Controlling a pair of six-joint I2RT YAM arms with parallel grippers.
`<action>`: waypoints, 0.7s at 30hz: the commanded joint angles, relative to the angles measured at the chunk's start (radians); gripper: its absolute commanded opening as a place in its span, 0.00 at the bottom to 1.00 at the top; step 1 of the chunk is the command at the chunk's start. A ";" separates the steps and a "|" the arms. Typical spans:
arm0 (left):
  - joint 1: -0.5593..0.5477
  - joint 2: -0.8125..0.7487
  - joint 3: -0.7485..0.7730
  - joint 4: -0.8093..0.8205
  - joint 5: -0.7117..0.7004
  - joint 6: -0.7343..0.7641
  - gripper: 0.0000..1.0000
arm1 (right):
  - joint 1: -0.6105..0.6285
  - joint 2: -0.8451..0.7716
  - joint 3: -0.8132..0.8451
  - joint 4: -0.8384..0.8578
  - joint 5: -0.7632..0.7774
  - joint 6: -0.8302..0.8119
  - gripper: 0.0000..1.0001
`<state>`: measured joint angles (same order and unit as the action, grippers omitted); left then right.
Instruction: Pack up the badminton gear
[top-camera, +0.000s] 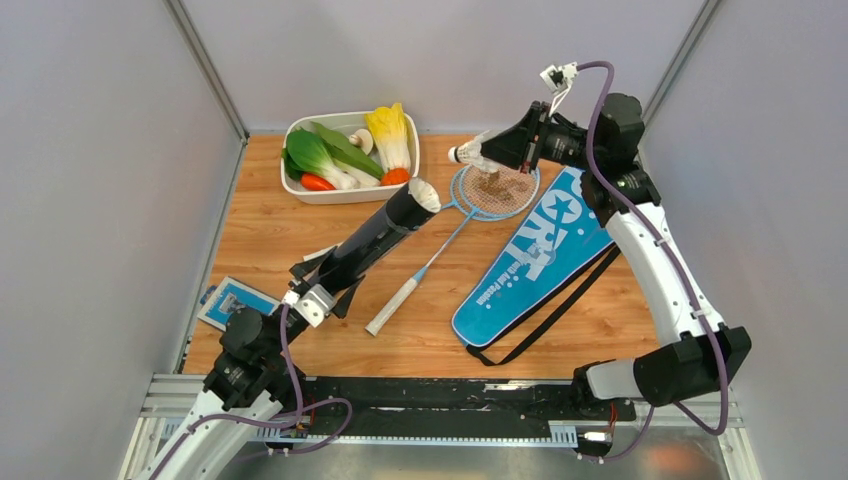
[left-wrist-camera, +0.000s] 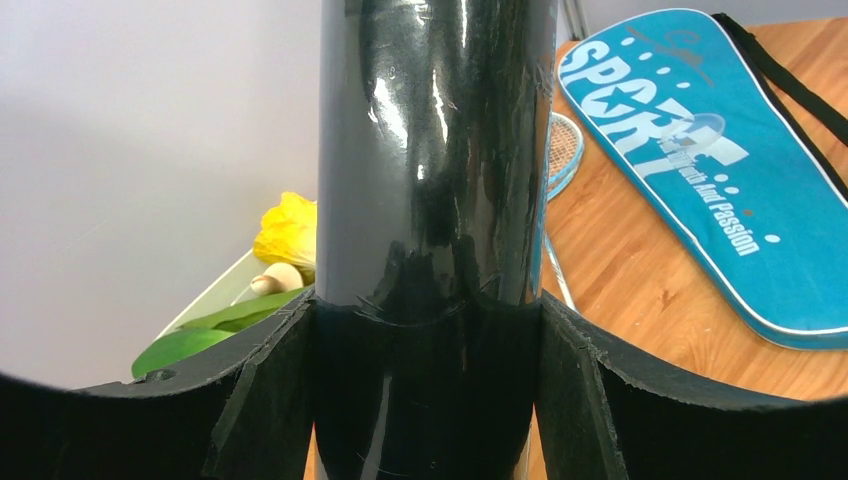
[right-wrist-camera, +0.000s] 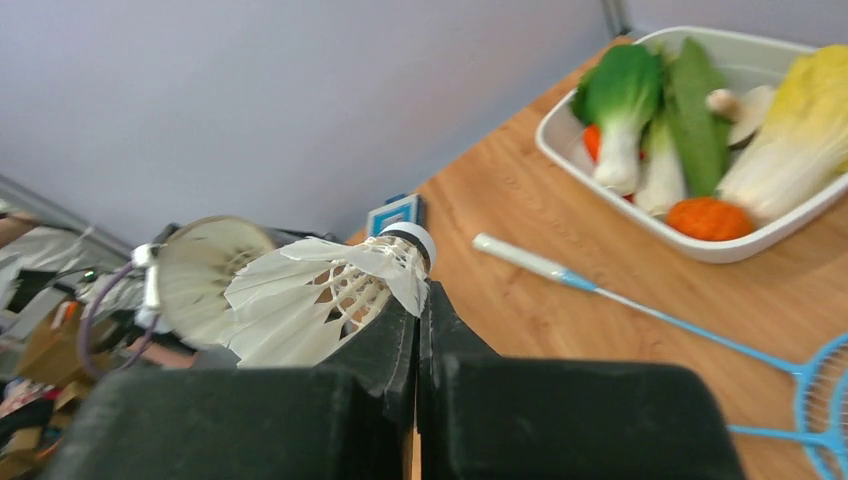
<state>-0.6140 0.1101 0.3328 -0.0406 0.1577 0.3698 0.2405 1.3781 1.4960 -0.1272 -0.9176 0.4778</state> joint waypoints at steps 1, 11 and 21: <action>-0.001 0.003 0.000 0.062 0.048 0.043 0.38 | -0.004 -0.099 -0.066 0.110 -0.203 0.148 0.00; -0.001 0.008 -0.009 0.056 0.091 0.061 0.37 | 0.026 -0.222 -0.212 0.181 -0.250 0.222 0.00; -0.001 0.015 -0.013 0.055 0.144 0.076 0.37 | 0.131 -0.198 -0.225 0.173 -0.232 0.217 0.00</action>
<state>-0.6140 0.1200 0.3061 -0.0414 0.2623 0.4221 0.3294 1.1774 1.2736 0.0090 -1.1458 0.6903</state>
